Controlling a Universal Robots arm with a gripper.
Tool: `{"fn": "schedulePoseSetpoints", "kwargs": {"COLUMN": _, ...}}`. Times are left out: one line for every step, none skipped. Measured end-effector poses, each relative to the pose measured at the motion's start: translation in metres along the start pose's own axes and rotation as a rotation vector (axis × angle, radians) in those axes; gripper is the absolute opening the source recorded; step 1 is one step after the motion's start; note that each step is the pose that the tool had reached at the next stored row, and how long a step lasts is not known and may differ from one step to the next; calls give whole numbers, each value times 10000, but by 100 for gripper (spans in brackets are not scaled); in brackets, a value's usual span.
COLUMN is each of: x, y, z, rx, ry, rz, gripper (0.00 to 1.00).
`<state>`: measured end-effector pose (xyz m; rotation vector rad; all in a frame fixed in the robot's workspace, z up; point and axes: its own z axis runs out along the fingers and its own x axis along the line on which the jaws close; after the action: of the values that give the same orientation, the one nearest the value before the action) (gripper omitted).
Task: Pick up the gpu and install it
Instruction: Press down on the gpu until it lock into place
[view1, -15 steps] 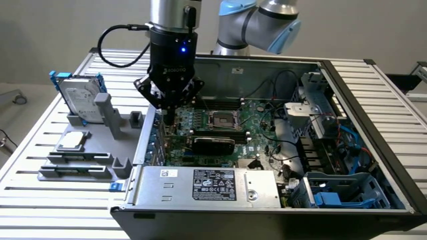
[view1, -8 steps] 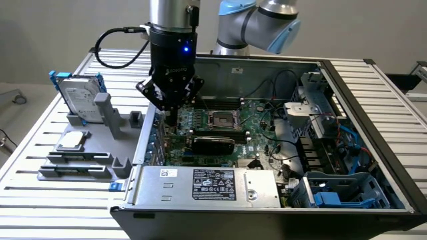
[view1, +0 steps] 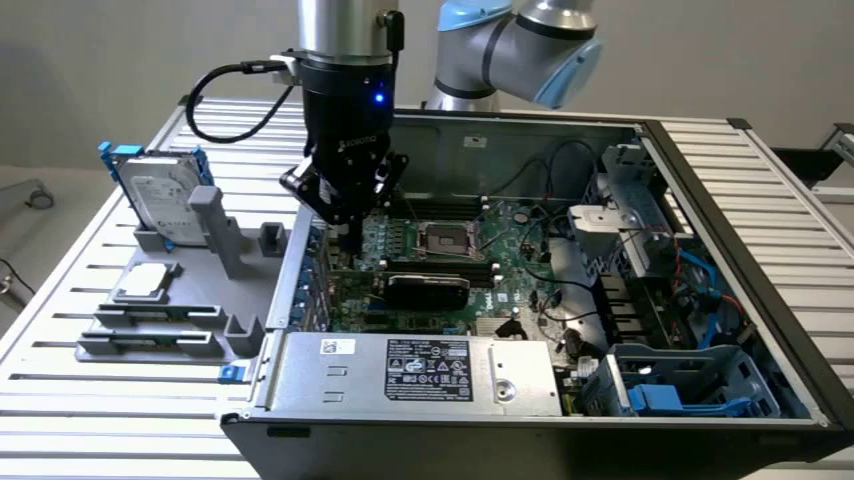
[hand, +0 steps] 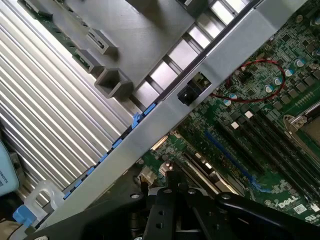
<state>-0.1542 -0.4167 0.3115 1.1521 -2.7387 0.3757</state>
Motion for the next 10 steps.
{"fn": "schedulePoseSetpoints", "kwargs": {"x": 0, "y": 0, "z": 0, "rx": 45, "ry": -34, "rz": -186, "gripper": 11}}
{"fn": "schedulePoseSetpoints", "kwargs": {"x": 0, "y": 0, "z": 0, "rx": 87, "ry": -66, "rz": -359, "gripper": 11}}
{"fn": "schedulePoseSetpoints", "kwargs": {"x": 0, "y": 0, "z": 1, "rx": 128, "ry": -97, "rz": -530, "gripper": 11}}
{"fn": "schedulePoseSetpoints", "kwargs": {"x": -1, "y": 0, "z": 1, "rx": 154, "ry": -124, "rz": -667, "gripper": 11}}
{"fn": "schedulePoseSetpoints", "kwargs": {"x": -1, "y": 0, "z": 1, "rx": 143, "ry": -152, "rz": -764, "gripper": 11}}
{"fn": "schedulePoseSetpoints", "kwargs": {"x": -1, "y": 0, "z": 1, "rx": 116, "ry": -172, "rz": -851, "gripper": 11}}
{"fn": "schedulePoseSetpoints", "kwargs": {"x": 0, "y": 1, "z": 1, "rx": 75, "ry": -179, "rz": -926, "gripper": 11}}
{"fn": "schedulePoseSetpoints", "kwargs": {"x": 0, "y": 2, "z": 2, "rx": 21, "ry": -176, "rz": -1004, "gripper": 11}}
{"fn": "schedulePoseSetpoints", "kwargs": {"x": 0, "y": 3, "z": 3, "rx": -41, "ry": -161, "rz": -1073, "gripper": 11}}
{"fn": "schedulePoseSetpoints", "kwargs": {"x": 2, "y": 3, "z": 3, "rx": -112, "ry": -123, "rz": -1140, "gripper": 11}}
